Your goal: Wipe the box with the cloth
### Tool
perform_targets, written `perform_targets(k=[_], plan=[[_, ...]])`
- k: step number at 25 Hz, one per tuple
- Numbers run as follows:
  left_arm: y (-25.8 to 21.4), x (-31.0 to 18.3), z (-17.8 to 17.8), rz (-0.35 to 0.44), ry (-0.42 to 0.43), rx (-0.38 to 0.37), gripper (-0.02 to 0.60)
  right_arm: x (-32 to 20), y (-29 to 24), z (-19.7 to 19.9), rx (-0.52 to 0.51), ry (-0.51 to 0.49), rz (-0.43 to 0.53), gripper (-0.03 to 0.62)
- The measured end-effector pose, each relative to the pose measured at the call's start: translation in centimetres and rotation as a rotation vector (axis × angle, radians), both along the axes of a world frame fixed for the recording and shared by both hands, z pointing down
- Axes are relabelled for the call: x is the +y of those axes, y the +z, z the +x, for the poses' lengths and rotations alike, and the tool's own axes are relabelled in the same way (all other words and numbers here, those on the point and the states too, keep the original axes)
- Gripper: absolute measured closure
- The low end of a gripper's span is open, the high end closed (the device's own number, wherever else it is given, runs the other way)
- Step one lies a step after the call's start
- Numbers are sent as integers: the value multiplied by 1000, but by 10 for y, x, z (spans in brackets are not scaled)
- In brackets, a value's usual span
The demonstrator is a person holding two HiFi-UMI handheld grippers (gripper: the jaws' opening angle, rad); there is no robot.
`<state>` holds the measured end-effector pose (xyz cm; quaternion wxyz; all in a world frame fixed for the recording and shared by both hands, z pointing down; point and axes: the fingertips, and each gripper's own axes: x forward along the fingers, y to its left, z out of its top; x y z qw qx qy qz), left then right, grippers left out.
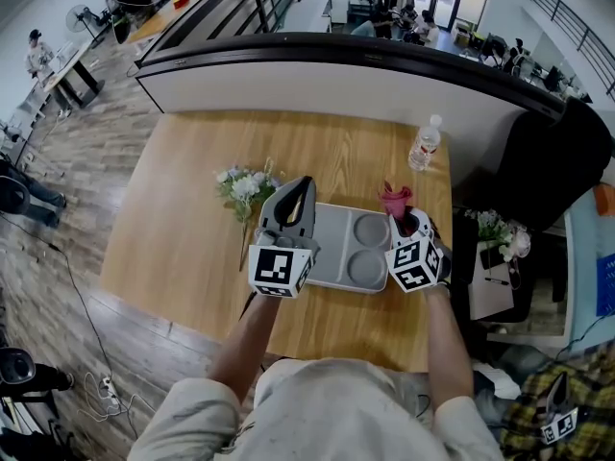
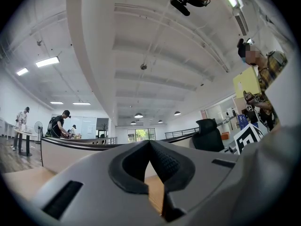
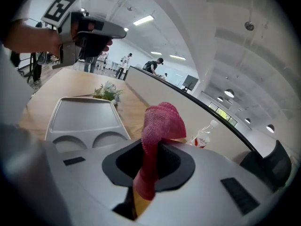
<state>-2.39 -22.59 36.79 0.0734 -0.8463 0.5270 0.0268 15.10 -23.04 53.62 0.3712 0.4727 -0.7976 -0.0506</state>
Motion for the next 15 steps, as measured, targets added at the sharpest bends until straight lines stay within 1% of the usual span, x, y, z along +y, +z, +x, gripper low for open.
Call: perform_targets(k=[8,11,15], plan=[[4,3,1,-11,3,-11,568,8,48,-18,132,-83,-136,526],[5,3,0,-16,4,-11,568,13,62,-21,158,-101,-187,526],[10,2,3,-23,6,-14,568,13,70,-23,174,-117,-208,526]])
